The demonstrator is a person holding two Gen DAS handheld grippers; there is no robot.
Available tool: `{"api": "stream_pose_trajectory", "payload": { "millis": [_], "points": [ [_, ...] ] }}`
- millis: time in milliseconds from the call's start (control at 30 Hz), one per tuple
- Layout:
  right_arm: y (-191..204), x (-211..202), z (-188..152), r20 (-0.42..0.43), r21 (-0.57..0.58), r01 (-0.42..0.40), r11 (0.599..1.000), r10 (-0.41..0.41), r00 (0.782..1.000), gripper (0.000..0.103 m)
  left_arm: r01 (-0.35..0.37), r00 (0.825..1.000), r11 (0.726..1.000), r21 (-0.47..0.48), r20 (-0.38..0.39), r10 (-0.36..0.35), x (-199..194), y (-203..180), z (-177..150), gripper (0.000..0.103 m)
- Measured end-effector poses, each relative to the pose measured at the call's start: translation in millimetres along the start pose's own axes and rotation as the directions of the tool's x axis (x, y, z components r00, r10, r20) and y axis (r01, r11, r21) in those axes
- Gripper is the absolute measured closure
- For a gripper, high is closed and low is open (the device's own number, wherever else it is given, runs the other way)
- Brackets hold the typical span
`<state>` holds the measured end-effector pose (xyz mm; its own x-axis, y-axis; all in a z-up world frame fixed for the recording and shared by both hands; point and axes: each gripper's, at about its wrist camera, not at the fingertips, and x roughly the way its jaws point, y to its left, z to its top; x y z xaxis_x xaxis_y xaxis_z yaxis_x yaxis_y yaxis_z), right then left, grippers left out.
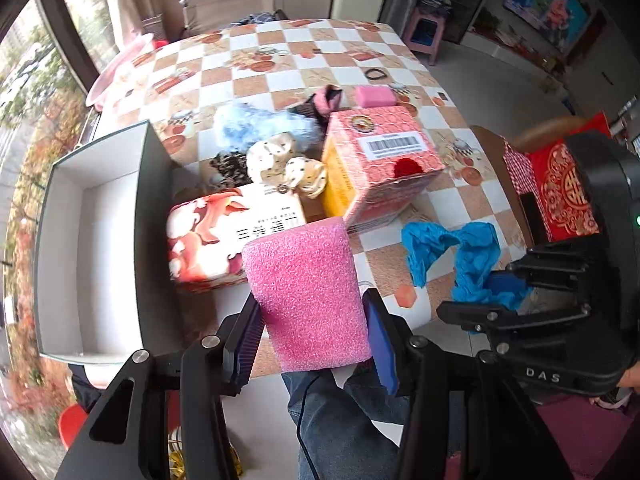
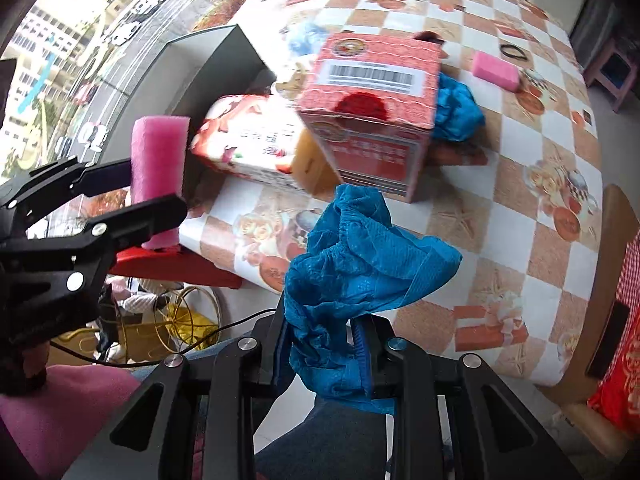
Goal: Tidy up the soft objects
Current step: 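Lift the blue gloves with the right tool while the left tool carries the pink sponge toward the white box, then lower both tools over the white box and open them to drop gloves and sponge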
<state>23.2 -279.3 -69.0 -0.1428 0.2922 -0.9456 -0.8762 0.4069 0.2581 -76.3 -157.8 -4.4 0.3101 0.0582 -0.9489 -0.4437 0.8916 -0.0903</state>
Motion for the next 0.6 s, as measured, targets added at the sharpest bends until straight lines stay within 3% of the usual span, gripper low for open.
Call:
{"api": "stream_pose_trajectory", "payload": {
  "millis": [333,600],
  "points": [
    [61.0,5.4,42.0,-0.018,-0.219,-0.023,0.976,0.019,1.000,0.074,-0.079,0.996,0.972,-0.221,0.023,0.086,-15.3,75.7,-12.3,0.050],
    [91.7,8.5,70.9,-0.021,-0.303,-0.026,0.953,0.020,1.000,0.074,-0.120,0.990,0.934,-0.336,0.032,0.138,-24.6,120.1,-11.5,0.050]
  ]
}}
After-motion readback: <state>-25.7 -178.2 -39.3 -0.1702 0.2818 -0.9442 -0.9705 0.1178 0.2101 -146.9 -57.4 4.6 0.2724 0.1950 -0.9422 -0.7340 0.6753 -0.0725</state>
